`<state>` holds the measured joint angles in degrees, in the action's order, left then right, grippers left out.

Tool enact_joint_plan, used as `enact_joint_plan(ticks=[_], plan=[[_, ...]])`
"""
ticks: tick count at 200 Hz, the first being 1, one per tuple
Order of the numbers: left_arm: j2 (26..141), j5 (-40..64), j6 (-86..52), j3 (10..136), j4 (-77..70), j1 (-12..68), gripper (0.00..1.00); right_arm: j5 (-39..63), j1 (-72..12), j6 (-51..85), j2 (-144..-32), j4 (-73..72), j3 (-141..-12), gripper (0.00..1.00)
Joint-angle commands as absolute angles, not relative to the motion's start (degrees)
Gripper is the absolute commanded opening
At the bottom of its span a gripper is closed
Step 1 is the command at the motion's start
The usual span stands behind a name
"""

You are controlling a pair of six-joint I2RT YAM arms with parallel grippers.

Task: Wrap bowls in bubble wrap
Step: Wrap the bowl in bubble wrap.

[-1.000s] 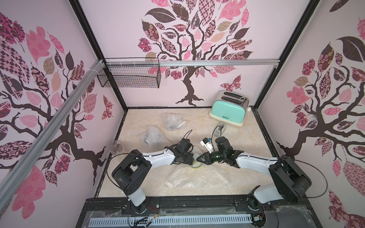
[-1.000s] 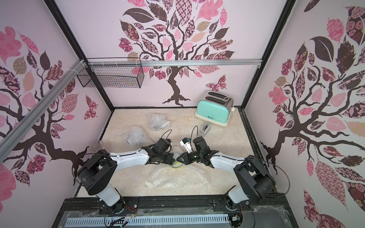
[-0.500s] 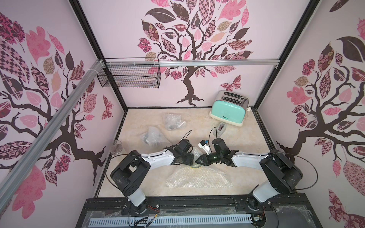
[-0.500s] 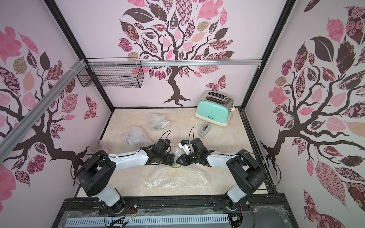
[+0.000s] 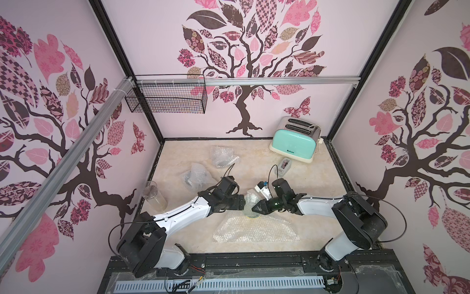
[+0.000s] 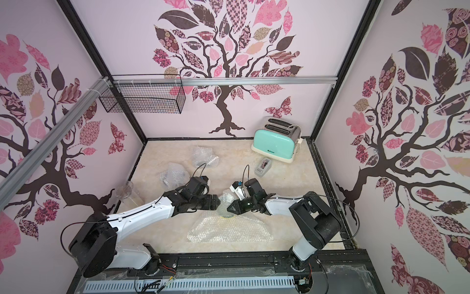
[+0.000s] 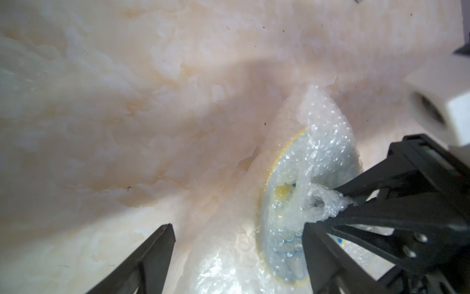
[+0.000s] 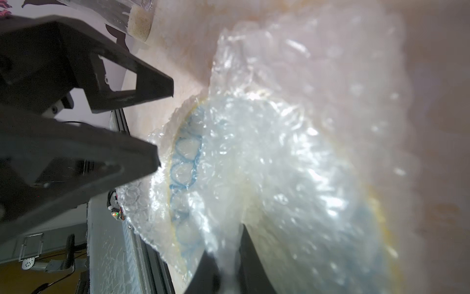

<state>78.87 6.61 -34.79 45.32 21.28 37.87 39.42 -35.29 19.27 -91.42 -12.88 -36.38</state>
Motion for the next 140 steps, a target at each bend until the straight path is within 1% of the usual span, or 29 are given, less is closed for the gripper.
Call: enact_joint_plan(ticks=[1,28,67,96,140], plan=[[78.8,14.8,-37.0,44.0,16.2,34.0,0.86,39.5,-35.7,18.3,-92.4,-11.5,-37.7,0.15],[79.7,18.1,-36.1,45.0,13.1,34.0,0.87,39.6,-35.9,18.3,-92.7,-11.3,-37.9,0.16],[84.1,21.7,-35.2,45.9,10.9,34.2,0.88,39.6,-36.2,18.0,-92.8,-10.8,-38.4,0.17],[87.3,21.8,-34.3,45.9,11.0,35.5,0.89,39.6,-36.3,17.9,-92.9,-10.7,-38.6,0.18],[90.4,19.0,-33.1,46.8,12.3,37.5,0.89,39.7,-36.8,17.6,-93.3,-10.3,-38.8,0.19]])
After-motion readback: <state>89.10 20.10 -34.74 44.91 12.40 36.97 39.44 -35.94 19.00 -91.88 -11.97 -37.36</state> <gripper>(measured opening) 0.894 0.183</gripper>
